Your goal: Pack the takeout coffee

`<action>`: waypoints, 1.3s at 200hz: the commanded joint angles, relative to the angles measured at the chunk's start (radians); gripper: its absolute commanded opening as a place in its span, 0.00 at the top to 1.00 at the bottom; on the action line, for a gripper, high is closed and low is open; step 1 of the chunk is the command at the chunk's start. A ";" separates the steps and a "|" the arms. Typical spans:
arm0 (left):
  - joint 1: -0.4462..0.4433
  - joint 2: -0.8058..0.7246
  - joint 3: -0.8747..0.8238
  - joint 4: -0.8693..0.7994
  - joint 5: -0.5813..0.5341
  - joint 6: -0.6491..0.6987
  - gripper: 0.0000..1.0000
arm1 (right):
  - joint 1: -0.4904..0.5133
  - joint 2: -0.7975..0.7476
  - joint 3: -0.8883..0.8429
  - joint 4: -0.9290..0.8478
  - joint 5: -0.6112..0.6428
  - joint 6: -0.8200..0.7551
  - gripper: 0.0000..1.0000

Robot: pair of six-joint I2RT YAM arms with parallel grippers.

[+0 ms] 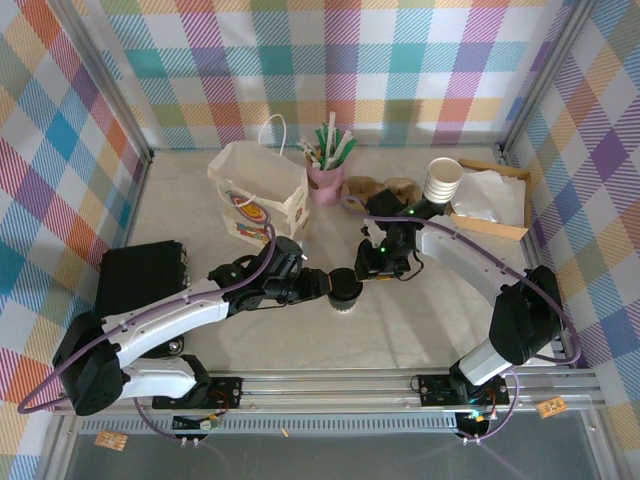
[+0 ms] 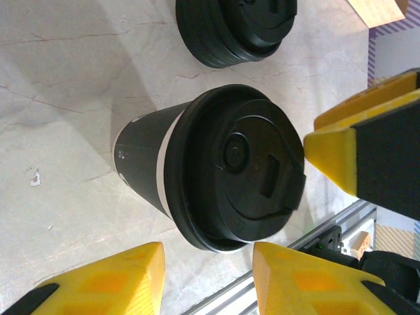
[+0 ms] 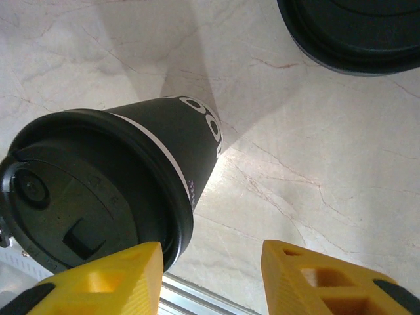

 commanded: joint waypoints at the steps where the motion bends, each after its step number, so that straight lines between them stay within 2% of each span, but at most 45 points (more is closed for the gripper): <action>1: -0.007 0.047 0.020 -0.008 0.005 -0.008 0.60 | -0.011 -0.021 -0.020 0.016 -0.013 -0.012 0.57; 67: -0.007 0.022 -0.031 0.011 -0.003 -0.022 0.65 | -0.022 -0.034 -0.009 0.036 -0.057 -0.015 0.57; 113: -0.008 0.024 -0.049 0.032 -0.004 -0.037 0.66 | -0.008 -0.047 0.046 0.052 -0.131 -0.044 0.55; 163: -0.007 0.024 -0.062 0.095 0.000 -0.052 0.66 | 0.018 -0.008 0.078 0.055 -0.179 -0.041 0.56; 198: -0.007 0.020 -0.080 0.105 0.007 -0.061 0.67 | 0.022 0.039 0.087 0.082 -0.268 -0.020 0.56; 260: -0.008 0.020 -0.109 0.136 0.011 -0.082 0.68 | 0.024 0.097 0.092 0.061 -0.257 -0.030 0.54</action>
